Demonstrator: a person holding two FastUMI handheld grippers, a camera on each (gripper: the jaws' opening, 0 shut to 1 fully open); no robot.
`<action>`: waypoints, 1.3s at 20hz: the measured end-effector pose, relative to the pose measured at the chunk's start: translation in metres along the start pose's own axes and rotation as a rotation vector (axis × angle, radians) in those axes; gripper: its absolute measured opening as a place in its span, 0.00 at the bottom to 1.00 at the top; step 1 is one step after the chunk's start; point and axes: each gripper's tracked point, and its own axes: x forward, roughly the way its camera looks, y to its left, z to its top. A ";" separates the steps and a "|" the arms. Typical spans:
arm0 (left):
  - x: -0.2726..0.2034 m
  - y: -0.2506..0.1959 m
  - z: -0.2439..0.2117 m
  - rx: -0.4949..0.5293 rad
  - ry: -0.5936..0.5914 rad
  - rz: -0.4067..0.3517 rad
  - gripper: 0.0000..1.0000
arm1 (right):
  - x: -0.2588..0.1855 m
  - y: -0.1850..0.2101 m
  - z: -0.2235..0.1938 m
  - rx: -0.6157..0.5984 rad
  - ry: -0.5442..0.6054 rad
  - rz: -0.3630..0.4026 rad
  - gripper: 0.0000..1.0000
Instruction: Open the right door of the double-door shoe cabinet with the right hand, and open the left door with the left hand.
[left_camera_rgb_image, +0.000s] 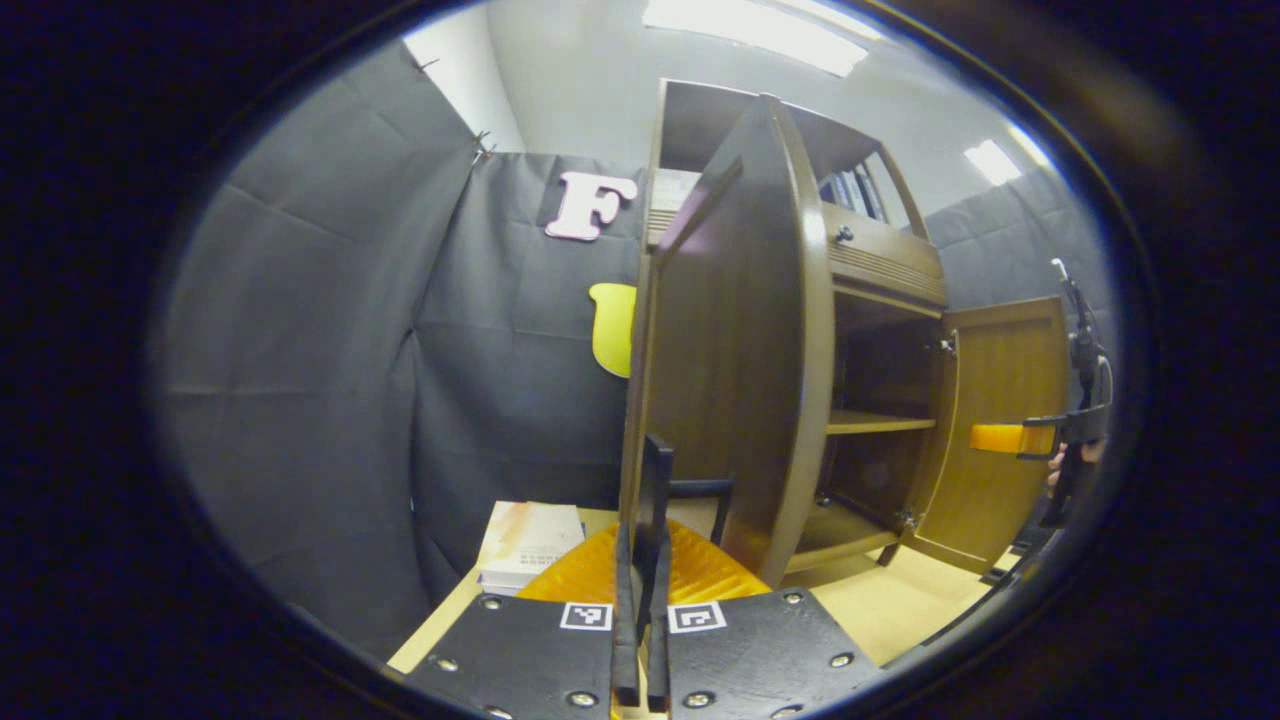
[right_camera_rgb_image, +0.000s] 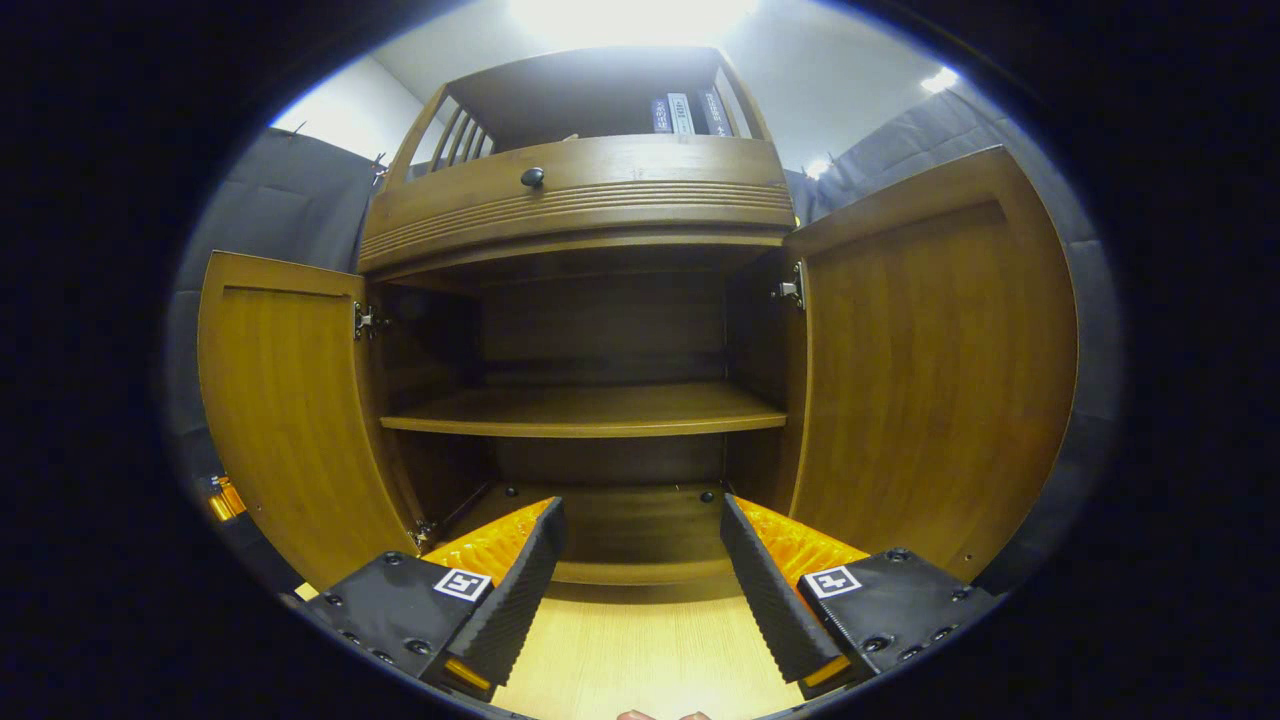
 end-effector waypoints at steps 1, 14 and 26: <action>0.002 0.008 -0.001 0.013 0.008 -0.023 0.05 | 0.000 -0.001 0.001 -0.007 -0.001 -0.001 0.95; 0.008 0.041 0.000 0.004 0.025 -0.111 0.05 | -0.010 -0.024 0.006 -0.067 0.028 -0.094 0.95; -0.063 0.059 0.015 -0.069 0.051 0.105 0.05 | -0.016 -0.037 0.004 -0.029 0.026 -0.101 0.93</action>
